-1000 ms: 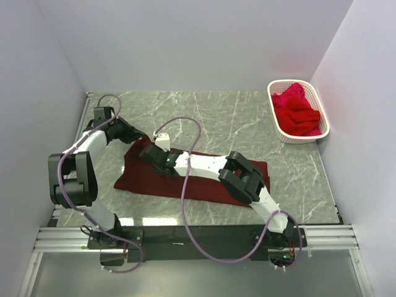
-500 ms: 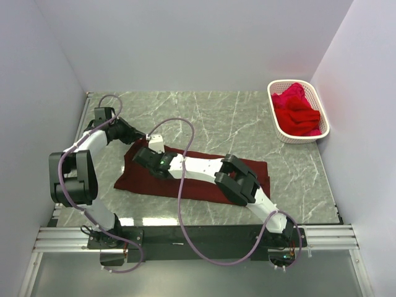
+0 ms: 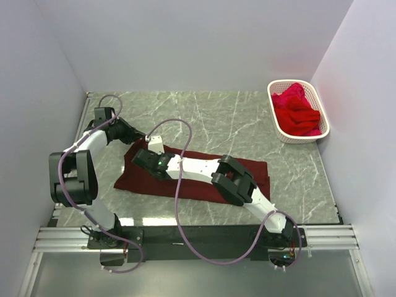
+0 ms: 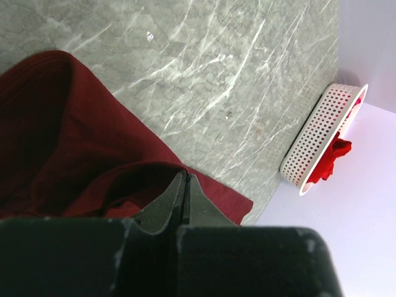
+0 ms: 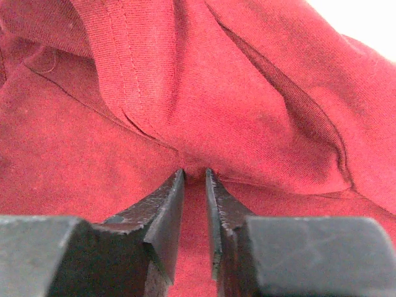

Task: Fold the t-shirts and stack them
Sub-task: Fold the tshirt

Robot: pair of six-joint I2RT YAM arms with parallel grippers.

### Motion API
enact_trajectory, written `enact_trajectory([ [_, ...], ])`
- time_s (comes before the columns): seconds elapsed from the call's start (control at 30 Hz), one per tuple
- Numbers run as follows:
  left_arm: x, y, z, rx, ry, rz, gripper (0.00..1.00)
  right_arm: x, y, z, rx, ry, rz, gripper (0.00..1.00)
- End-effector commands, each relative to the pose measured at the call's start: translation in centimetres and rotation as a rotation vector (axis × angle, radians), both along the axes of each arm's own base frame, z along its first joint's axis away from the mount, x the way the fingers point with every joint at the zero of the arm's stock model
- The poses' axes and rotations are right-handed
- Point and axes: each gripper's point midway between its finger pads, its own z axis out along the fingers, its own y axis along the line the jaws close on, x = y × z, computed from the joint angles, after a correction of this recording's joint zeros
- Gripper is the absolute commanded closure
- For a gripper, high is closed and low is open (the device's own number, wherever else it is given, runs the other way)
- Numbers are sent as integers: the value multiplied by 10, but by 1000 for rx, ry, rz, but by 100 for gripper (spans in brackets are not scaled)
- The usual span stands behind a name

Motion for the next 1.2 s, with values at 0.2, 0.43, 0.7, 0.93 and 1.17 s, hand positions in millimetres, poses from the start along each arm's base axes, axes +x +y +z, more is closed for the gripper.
enact_trajectory([
  [0.2, 9, 3, 4, 34, -48, -13, 99, 13, -3, 14, 10, -52, -45, 95],
  [0.43, 8, 3, 6, 44, -54, -17, 99, 12, -7, 54, 82, -87, -48, 100],
  [0.7, -3, 6, 14, 72, -66, -19, 99, -4, -26, 95, 170, -76, -35, 100],
  [0.93, -41, 10, 6, 129, -32, -16, 99, -33, -41, 98, 223, 16, 11, 100],
  [1.17, -91, 14, -1, 179, -21, 9, 96, -65, -57, 72, 239, 123, 55, 100],
])
